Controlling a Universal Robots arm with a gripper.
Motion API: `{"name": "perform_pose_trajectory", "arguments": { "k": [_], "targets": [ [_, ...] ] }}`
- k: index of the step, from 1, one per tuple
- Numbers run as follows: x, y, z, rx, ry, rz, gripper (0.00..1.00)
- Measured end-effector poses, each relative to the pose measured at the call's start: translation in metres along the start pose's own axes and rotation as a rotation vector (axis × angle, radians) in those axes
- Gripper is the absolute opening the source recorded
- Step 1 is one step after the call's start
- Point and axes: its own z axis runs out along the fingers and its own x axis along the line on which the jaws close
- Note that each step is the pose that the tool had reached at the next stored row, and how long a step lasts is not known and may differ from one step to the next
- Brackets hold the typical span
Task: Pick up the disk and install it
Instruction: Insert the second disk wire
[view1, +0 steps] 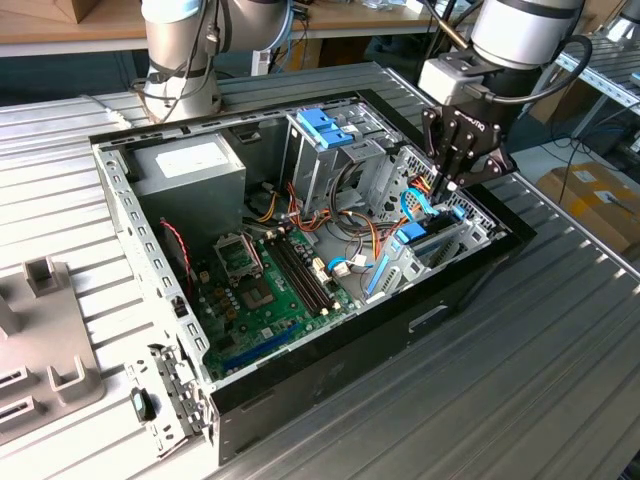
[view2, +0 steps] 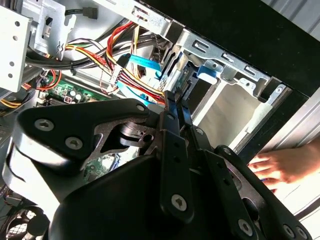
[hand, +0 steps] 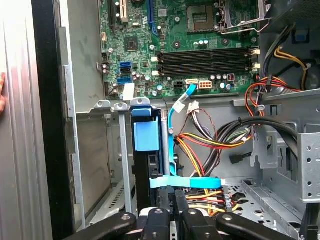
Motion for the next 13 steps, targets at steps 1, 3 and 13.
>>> {"name": "perform_pose_trajectory", "arguments": {
  "k": [1,3,13],
  "targets": [
    [0.0000,0.0000,0.0001,0.0000,0.0000,0.000,0.16],
    [0.0000,0.0000,0.0001,0.0000,-0.0001,0.000,0.16],
    [0.0006,-0.0008,0.0024,-0.0005,0.0002,0.007,0.16]
  ]
}}
